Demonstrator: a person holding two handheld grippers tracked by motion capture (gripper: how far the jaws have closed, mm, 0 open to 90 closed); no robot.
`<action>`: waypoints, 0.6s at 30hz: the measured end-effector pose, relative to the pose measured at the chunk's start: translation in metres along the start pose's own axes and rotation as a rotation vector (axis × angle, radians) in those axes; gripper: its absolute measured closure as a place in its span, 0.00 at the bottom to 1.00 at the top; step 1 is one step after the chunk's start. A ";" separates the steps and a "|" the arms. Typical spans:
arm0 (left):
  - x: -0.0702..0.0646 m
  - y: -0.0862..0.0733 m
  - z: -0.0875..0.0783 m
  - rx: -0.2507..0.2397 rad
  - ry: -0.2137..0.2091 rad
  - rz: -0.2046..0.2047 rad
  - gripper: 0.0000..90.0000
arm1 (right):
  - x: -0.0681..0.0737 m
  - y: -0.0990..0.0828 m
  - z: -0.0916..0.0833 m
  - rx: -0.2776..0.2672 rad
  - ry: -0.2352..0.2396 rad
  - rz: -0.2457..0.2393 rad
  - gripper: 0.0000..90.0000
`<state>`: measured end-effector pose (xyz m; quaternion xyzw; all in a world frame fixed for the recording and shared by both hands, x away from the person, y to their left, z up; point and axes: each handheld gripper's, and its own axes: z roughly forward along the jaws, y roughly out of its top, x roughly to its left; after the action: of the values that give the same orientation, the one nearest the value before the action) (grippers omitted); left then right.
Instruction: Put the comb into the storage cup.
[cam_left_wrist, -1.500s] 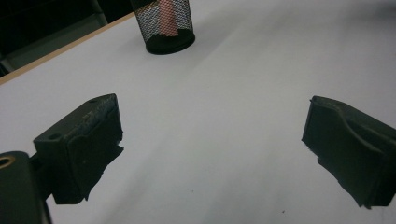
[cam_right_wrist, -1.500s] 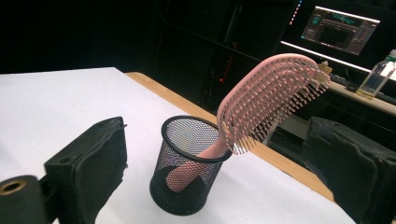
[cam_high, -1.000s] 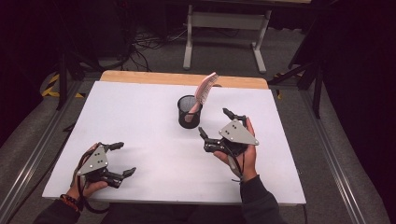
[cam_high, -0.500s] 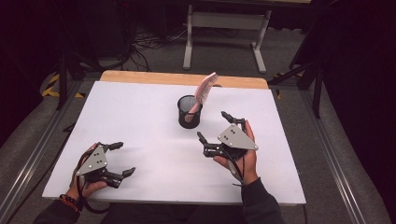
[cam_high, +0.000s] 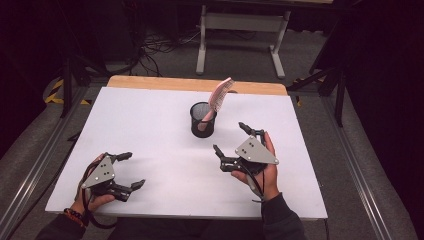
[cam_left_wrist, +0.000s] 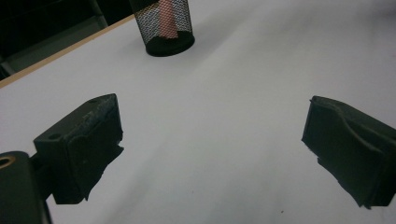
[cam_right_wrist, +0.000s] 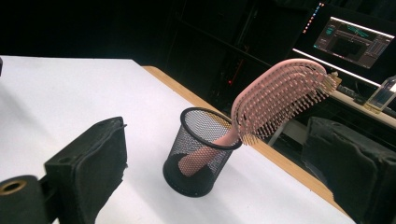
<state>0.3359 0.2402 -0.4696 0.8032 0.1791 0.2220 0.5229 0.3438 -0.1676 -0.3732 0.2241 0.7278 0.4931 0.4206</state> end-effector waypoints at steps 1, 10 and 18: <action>0.000 0.000 0.000 0.002 0.000 0.000 0.06 | 0.000 0.000 -0.001 0.002 0.000 -0.003 0.08; 0.000 0.000 0.000 0.003 -0.002 0.002 0.06 | 0.001 -0.004 -0.006 0.012 0.002 -0.014 0.08; 0.000 0.000 0.000 0.001 0.000 0.006 0.06 | 0.000 -0.010 -0.010 0.025 0.011 -0.006 0.08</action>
<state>0.3358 0.2401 -0.4692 0.8041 0.1769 0.2234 0.5217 0.3361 -0.1767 -0.3805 0.2246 0.7368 0.4840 0.4153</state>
